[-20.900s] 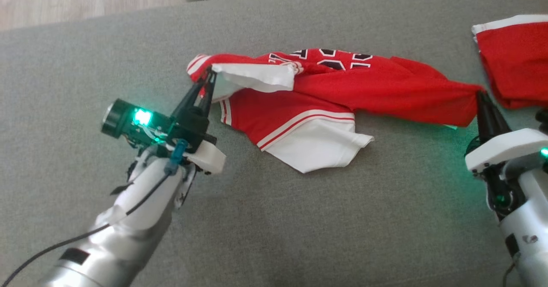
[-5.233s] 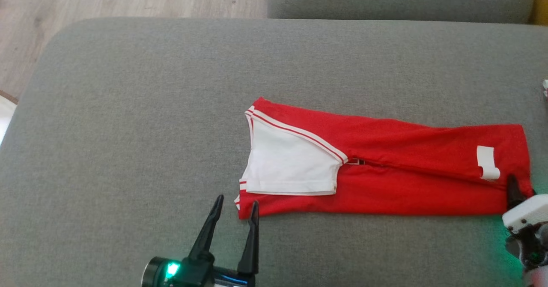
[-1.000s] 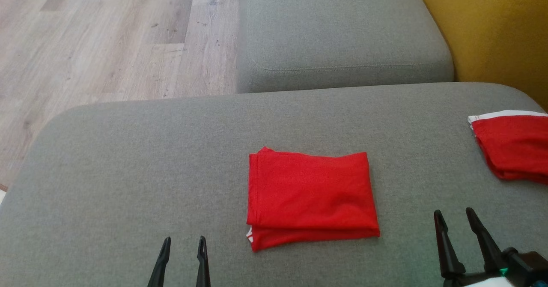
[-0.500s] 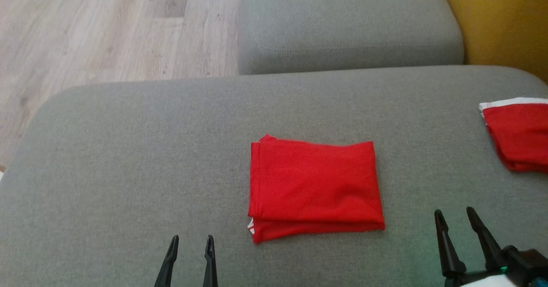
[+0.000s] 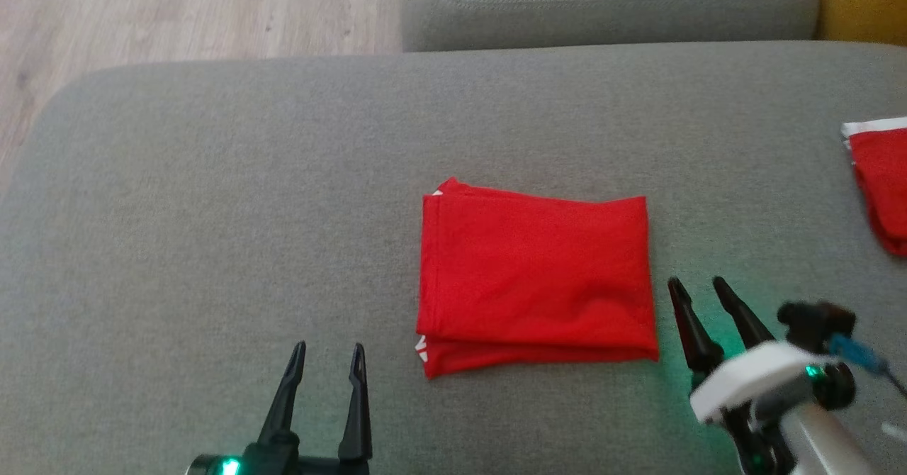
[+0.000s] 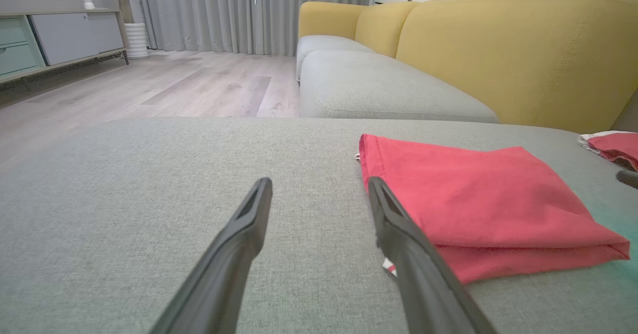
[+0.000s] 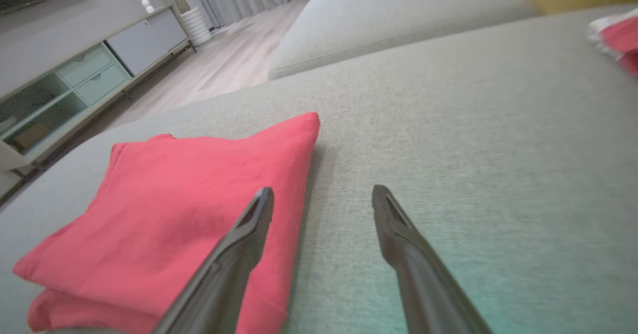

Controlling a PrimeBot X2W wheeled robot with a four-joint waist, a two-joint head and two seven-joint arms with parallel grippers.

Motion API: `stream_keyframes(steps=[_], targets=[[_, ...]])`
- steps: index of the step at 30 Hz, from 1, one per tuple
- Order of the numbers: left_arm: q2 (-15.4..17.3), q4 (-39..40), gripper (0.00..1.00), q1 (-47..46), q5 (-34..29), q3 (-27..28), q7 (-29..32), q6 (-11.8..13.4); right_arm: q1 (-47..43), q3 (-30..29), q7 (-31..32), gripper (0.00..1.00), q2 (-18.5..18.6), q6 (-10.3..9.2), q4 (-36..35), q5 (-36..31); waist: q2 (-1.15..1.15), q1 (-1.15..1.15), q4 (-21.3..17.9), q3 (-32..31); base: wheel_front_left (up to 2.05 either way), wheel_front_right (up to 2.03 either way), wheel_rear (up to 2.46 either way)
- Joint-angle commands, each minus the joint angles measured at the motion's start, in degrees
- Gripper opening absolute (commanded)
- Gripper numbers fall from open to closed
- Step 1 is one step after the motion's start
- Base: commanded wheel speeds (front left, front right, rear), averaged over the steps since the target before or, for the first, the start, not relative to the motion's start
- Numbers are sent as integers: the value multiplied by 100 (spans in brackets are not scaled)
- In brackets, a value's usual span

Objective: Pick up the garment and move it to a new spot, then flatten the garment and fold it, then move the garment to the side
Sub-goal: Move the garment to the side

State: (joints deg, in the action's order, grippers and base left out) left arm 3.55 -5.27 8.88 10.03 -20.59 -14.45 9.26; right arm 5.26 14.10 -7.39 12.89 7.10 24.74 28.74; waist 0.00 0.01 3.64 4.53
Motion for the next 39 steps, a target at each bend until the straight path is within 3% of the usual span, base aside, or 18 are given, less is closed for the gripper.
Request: stream_keyframes(steps=[1,10,11,12,13,14,18,28,29,39], targets=[[-67,156,100,-225,-48,114,-55,36,301,159,148,100,78,39,-45,275,0,-1,44,69,0,0,0],[-67,124,100,-465,-58,-53,-55,72,1060,715,1401,98,89,39,604,2404,0,-1,240,251,0,0,0],[-68,124,100,-487,-57,-68,-55,77,1098,747,1482,79,102,39,630,2582,0,-1,264,272,0,0,0],[-68,127,100,-509,-55,-80,-55,84,1134,772,1519,50,120,39,621,2744,0,-1,281,297,0,0,0],[-68,133,100,-527,-52,-88,-55,95,1160,788,1541,3,144,39,607,2896,0,-1,290,322,0,0,0],[-68,141,100,-540,-47,-91,-55,109,1179,827,1568,0,178,39,571,3027,0,-1,290,343,0,0,0],[-68,178,100,-561,-26,-83,-55,163,1240,950,1508,0,493,39,380,3313,0,-1,201,448,0,0,0],[-68,597,100,-932,-274,0,-55,322,2056,1029,1274,0,2216,39,-38,2821,0,-1,-693,1116,0,0,0],[-68,597,100,-932,-274,0,-55,322,2056,1029,1274,0,2216,39,-38,2821,0,-1,-693,1116,0,0,0],[-68,814,100,-1394,-447,179,-55,74,3132,511,1206,0,3503,39,43,2329,0,-1,-1341,1790,0,0,0]])
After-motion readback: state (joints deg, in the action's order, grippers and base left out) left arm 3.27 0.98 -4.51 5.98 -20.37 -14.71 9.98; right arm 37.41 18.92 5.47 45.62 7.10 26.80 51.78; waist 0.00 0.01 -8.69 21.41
